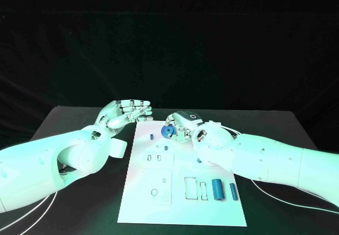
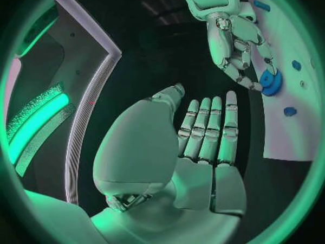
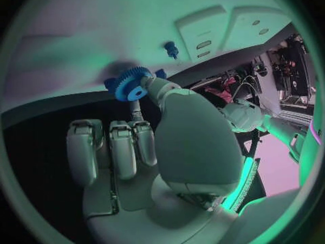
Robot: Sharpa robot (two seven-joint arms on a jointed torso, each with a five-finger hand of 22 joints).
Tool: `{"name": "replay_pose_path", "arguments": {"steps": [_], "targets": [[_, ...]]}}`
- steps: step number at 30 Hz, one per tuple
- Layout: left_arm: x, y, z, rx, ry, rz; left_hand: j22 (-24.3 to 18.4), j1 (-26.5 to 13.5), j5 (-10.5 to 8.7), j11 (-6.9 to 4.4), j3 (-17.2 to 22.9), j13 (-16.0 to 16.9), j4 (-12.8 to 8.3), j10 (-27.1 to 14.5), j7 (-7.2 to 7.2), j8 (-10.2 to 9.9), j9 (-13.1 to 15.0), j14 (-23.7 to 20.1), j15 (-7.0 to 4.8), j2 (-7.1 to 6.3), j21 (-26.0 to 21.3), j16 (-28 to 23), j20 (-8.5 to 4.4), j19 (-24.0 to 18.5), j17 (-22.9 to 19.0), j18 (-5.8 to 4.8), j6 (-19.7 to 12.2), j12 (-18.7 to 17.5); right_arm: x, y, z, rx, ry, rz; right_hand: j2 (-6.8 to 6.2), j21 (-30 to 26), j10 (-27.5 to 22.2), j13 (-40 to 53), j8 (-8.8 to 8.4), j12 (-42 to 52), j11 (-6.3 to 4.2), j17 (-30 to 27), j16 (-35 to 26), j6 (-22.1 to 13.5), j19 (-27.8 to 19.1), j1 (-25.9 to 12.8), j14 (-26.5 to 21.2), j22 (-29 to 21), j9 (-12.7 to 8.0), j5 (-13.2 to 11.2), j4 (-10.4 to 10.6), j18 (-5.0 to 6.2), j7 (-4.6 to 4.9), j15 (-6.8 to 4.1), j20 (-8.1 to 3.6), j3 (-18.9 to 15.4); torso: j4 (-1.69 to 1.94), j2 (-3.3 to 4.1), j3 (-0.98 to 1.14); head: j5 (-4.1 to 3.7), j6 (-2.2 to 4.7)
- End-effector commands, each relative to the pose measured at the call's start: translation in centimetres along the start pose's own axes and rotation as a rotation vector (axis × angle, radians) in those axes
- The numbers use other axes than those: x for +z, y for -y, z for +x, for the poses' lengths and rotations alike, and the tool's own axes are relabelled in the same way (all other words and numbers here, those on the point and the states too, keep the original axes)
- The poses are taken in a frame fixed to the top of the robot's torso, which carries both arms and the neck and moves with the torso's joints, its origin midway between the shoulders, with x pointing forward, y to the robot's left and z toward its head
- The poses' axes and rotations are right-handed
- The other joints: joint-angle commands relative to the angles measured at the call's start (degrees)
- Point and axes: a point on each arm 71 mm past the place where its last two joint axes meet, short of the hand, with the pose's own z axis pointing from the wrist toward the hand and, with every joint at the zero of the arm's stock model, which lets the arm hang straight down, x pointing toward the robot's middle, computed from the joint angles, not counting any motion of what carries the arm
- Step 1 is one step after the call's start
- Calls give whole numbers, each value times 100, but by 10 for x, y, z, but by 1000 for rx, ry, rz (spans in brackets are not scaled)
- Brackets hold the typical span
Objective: Assemble the parts on the task board
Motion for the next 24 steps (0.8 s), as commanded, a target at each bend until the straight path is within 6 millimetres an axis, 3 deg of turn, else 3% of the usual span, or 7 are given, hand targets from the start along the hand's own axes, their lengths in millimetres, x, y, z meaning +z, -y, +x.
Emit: {"name": "replay_pose_path", "arguments": {"steps": [1,24], "targets": [[1,1,2,-6,-20,8,-7,-25,-34,37,41,-4,-1,9,158,-21,7,-31,9,13,0,-38,25,-32,5,68,-8,-37,1,0,3,-16,-22,-10,38,17,143,1038,121,18,-32,1507,34,158,319,-21,597,1102,14,11,-3,-94,-101,-35,-38,27,-9,-2,9,10,-8],[1,1,1,-5,-18,5,-10,-31,-40,37,47,-4,-6,14,157,-20,9,-34,9,8,-2,-42,27,-37,12,68,-6,-36,1,3,13,-26,-63,17,-5,-15,97,992,84,-21,-18,1507,34,91,296,-155,597,1071,-7,-26,-35,-85,-82,-27,-37,55,-4,-2,8,3,-31]]}}
